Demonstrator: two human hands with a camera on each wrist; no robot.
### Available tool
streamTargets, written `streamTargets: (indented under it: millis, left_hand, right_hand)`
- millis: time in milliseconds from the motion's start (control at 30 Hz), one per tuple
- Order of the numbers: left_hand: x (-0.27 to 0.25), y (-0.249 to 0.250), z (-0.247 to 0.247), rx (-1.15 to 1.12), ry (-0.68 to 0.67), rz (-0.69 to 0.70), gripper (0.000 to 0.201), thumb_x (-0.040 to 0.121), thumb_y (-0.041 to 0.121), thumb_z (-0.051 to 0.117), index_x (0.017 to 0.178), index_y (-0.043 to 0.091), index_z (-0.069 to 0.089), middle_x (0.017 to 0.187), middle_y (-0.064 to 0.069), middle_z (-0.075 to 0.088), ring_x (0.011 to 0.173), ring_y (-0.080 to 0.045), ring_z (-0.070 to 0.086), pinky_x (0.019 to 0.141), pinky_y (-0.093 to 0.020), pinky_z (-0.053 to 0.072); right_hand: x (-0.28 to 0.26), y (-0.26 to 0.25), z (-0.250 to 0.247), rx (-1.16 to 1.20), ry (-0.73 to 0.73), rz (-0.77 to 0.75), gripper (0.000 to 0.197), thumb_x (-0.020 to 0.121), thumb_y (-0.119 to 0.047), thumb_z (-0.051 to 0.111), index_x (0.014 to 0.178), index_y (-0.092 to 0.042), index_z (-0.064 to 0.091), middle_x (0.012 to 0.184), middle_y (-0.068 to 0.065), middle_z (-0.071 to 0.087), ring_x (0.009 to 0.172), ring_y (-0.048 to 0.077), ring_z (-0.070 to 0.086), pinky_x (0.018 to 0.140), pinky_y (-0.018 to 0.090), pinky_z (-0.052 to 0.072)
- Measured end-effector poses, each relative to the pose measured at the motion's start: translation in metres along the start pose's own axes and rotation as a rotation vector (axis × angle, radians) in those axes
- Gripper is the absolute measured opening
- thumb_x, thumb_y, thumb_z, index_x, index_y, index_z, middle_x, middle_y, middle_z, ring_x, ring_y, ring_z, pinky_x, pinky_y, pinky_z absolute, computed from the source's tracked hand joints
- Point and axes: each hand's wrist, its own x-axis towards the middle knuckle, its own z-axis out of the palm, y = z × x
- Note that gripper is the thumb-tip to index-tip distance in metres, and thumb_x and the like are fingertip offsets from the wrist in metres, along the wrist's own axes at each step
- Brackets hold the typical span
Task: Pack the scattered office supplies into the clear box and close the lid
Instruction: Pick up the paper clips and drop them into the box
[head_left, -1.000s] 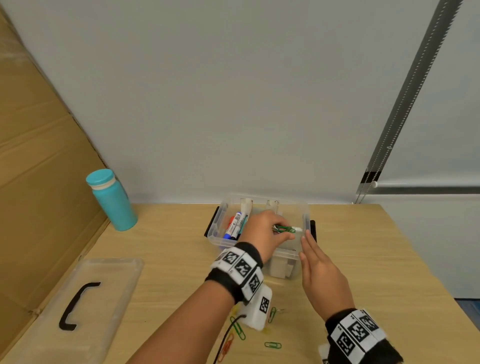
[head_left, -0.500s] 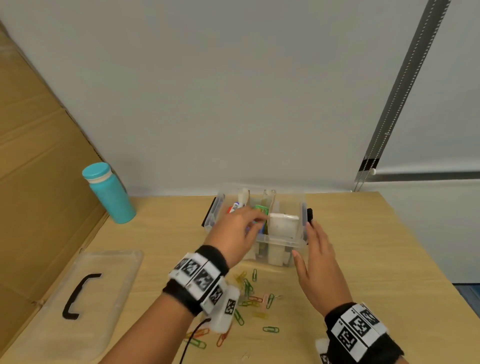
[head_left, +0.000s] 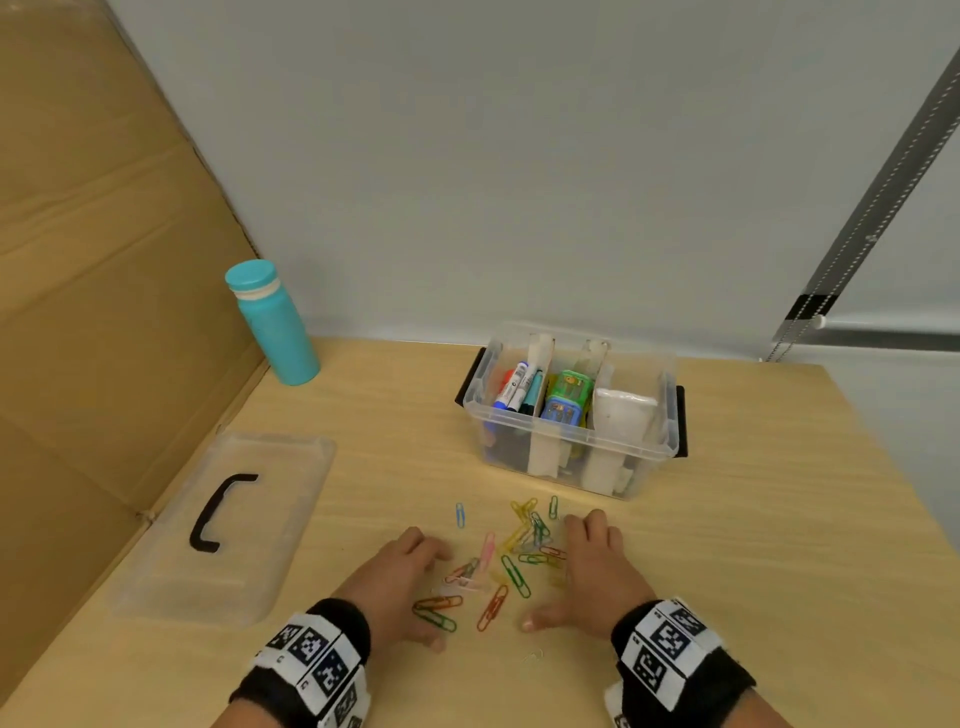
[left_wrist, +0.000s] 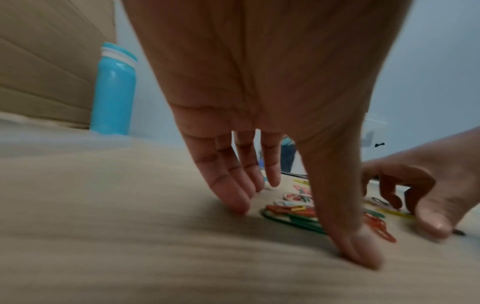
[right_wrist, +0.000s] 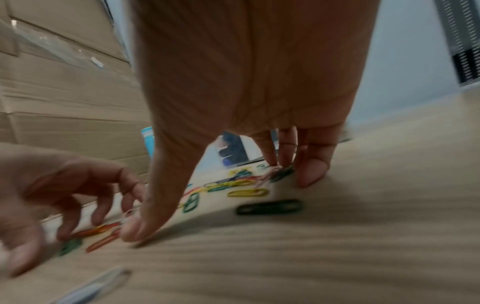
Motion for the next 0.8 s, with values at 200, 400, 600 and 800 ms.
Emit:
streamTargets:
  millis: [200,400,600,800]
  left_hand:
    - [0.011,0.01,-0.001,-0.035,0.102,0.098,0.035,0.081,0.028,0.07,0.114,0.027,0.058,0.104,0.014,0.045,0.089,-0.002,0.046,0.075,-0.006,0.034]
    - [0.018,0.021,-0.006,0.141,0.154,0.118,0.024,0.088,0.029,0.057,0.112,0.025,0.061,0.108,0.009,0.055,0.096,-0.01,0.054,0.084,-0.024,0.043]
    - [0.023,0.036,-0.005,0.475,0.088,0.103,0.032,0.094,0.022,0.042,0.123,0.013,0.053,0.12,-0.01,0.053,0.11,-0.03,0.054,0.086,-0.037,0.045]
    - [0.028,0.024,0.002,0.322,0.188,0.118,0.038,0.097,0.019,0.04,0.134,0.021,0.045,0.124,-0.003,0.052,0.111,-0.023,0.053,0.088,-0.034,0.047]
  right_hand:
    - [0.012,-0.028,0.009,0.024,0.037,-0.062,0.069,0.075,-0.039,0.074,0.13,-0.017,0.038,0.127,0.004,0.037,0.116,0.022,0.04,0.1,0.031,0.04]
    - [0.012,-0.033,0.01,-0.052,0.104,-0.097,0.029,0.091,-0.014,0.05,0.121,-0.012,0.049,0.124,0.008,0.048,0.112,0.025,0.049,0.091,0.032,0.044]
    - [0.013,-0.042,0.012,-0.219,0.111,-0.1,0.041,0.088,0.001,0.043,0.128,-0.007,0.045,0.137,0.012,0.033,0.119,0.028,0.043,0.092,0.035,0.046]
    - [0.021,-0.04,0.015,-0.277,0.124,-0.116,0.045,0.088,0.002,0.042,0.131,-0.006,0.041,0.131,0.013,0.044,0.119,0.027,0.044,0.095,0.035,0.047]
